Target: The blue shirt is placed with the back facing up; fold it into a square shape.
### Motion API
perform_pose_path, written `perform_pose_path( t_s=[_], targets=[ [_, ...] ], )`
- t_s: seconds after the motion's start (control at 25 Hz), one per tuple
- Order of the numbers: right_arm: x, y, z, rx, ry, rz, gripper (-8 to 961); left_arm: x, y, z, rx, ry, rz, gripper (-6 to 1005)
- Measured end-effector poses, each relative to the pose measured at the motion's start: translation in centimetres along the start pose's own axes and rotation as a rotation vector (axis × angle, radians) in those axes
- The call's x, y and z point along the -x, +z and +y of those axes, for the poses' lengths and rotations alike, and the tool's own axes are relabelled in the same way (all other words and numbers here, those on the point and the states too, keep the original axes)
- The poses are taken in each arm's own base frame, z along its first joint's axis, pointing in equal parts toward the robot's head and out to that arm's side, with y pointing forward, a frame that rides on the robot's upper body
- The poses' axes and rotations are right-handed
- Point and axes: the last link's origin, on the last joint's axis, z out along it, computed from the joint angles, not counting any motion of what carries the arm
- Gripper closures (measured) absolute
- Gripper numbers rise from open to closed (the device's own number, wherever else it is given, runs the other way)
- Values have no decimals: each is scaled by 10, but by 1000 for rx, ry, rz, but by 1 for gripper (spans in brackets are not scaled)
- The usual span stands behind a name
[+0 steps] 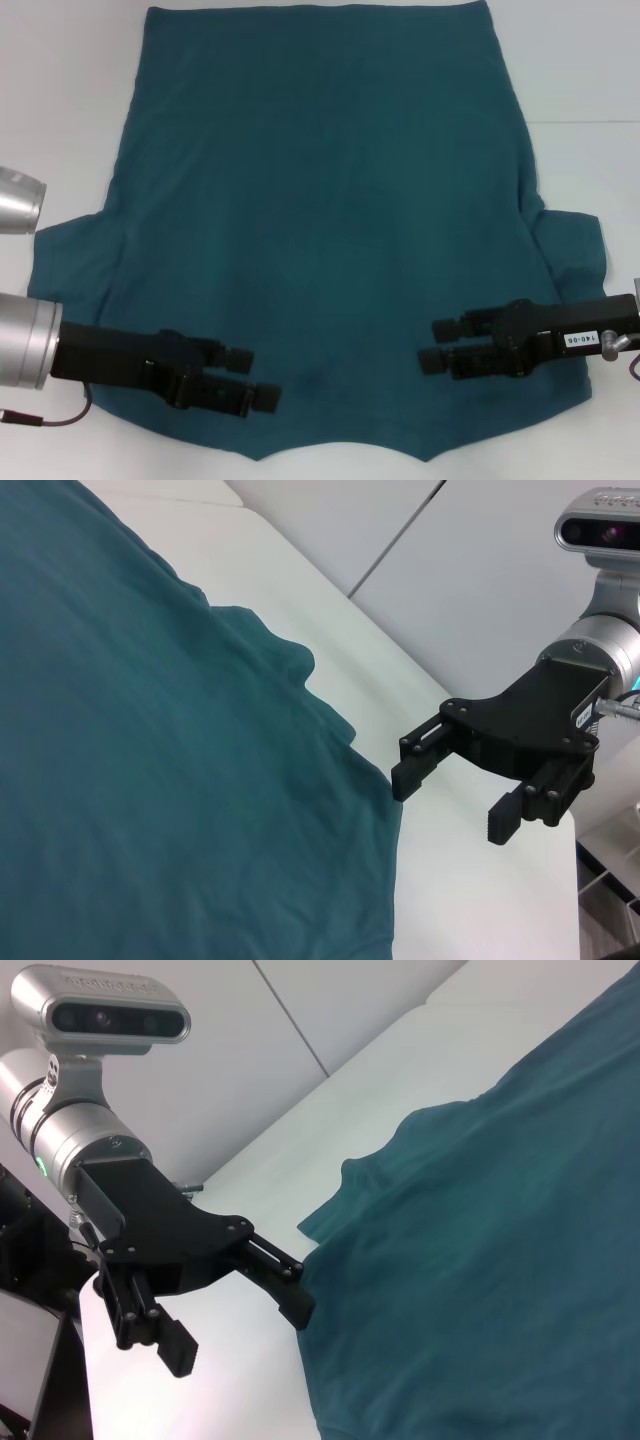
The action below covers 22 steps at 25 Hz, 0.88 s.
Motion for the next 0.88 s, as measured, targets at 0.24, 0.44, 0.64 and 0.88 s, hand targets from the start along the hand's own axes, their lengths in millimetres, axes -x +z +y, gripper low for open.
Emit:
perform_pose_path(
  t_s=[0.24, 0.44, 0.64, 0.88],
  targets=[
    [-1, 0, 0, 1, 3, 0, 234, 0, 0, 0, -1, -3, 1, 84],
    [-2, 1, 0, 5, 8, 1, 234, 0, -1, 0, -1, -4, 5, 84],
    [-2, 1, 0, 5, 8, -1, 235, 0, -1, 0, -1, -5, 9, 83],
    [4, -16, -8, -38, 56, -129, 235, -10, -22, -17, -106, -60, 191, 83]
  ],
)
